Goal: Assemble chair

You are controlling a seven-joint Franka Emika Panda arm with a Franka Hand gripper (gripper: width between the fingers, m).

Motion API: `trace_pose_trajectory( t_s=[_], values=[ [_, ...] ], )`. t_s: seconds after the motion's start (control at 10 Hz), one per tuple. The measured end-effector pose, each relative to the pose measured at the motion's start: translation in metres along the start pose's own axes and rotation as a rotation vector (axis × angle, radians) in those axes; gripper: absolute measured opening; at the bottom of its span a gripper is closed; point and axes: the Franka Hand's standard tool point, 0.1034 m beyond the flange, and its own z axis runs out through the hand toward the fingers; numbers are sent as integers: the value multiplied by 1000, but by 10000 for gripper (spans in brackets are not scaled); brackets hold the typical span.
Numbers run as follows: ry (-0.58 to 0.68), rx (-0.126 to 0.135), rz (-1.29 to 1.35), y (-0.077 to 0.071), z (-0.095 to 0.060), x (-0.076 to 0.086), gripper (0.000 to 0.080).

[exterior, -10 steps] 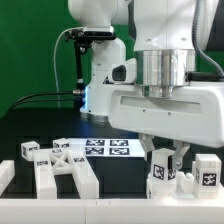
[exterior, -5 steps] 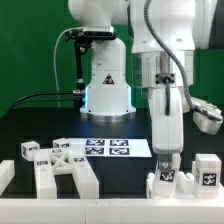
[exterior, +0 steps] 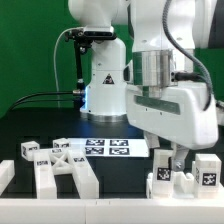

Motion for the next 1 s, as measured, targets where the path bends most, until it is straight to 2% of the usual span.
trace_pose_trajectory(
  t_s=[0.1,0.2,0.3,0.4,0.6,0.8,0.9,1.0],
  values=[
    [0,-3,-144,3,2,-2,538],
    [19,6,-200,5,3,-2,627],
    [23,0,-310,6,4,0,643],
    [24,-1,-344,6,4,1,643],
    [46,-7,-575,4,3,1,649],
    [46,-7,-535,4,4,2,649],
    [45,-5,-503,4,4,2,568],
    [45,-4,-438,4,4,2,373]
  ],
)
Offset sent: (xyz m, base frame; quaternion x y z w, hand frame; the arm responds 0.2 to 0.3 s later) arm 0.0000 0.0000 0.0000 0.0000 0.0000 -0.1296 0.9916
